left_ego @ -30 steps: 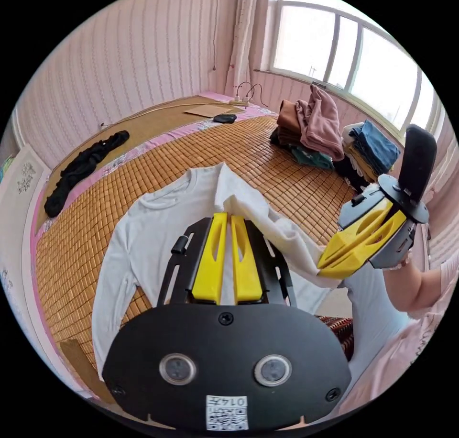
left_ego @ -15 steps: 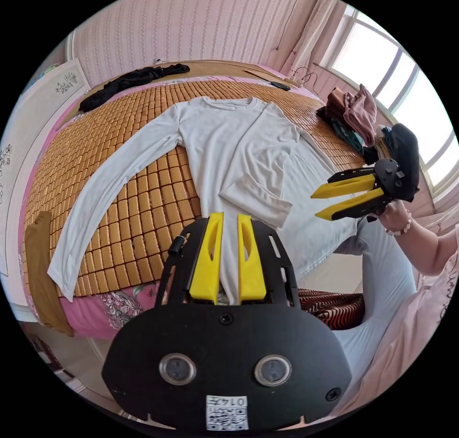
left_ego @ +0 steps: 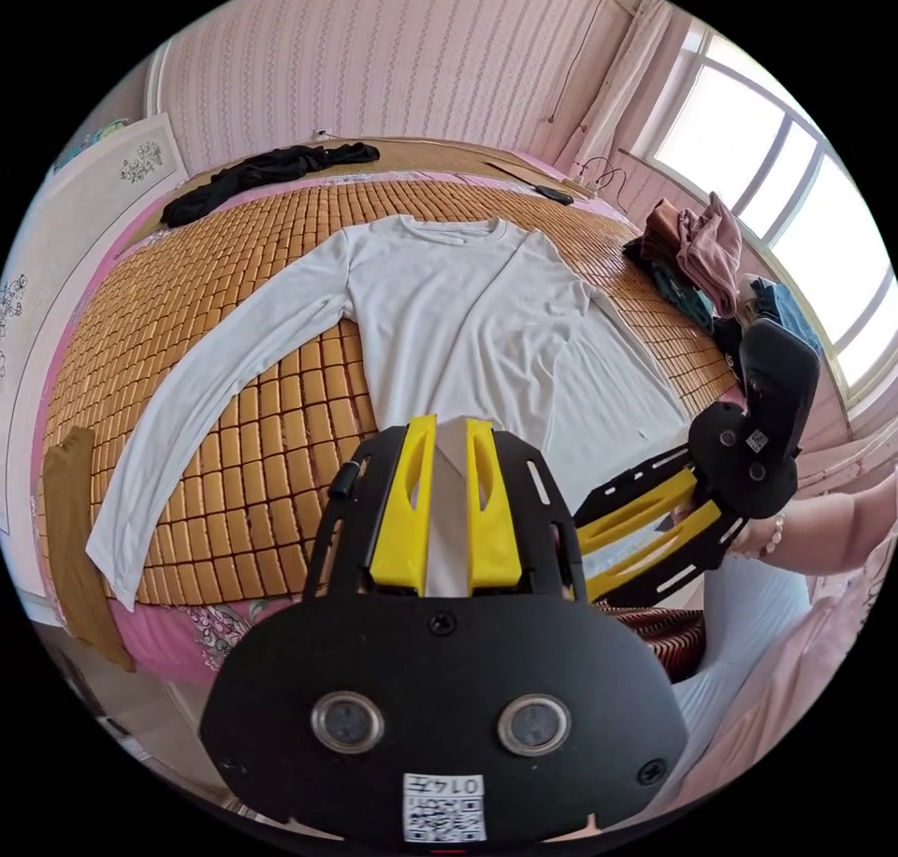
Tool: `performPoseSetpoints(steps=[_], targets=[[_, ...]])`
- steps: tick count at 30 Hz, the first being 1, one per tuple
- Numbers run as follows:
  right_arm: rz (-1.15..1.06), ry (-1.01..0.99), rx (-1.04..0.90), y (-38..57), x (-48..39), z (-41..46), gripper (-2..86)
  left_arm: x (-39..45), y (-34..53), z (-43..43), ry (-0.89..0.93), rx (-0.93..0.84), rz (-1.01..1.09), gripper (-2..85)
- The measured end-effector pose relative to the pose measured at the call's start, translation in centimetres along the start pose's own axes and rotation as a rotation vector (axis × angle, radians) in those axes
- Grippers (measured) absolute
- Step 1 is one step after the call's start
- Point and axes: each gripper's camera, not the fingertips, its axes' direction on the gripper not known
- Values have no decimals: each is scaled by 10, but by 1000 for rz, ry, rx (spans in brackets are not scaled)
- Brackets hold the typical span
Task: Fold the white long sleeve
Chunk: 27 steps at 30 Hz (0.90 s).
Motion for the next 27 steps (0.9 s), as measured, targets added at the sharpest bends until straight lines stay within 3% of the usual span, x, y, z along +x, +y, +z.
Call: performPoseSetpoints(steps=[4, 9, 11, 18, 22, 27], targets=[[3, 100, -3, 1, 17, -14, 64, 14, 6, -8, -17, -26, 30, 69], [169, 498, -6, 2, 96, -69, 63, 16, 3, -18, 42, -80, -24, 74], [297, 643, -18, -1, 152, -103, 61, 20, 3, -43, 51, -24, -22, 71], [586, 767, -54, -26, 282, -145, 75, 30, -2, -61, -22, 50, -25, 61], [667, 702, -136, -33, 333, -141, 41, 23, -4, -16, -61, -93, -47, 56], [653, 686, -30, -27, 337, -177, 5, 32, -6, -3, -101, -153, -6, 55]])
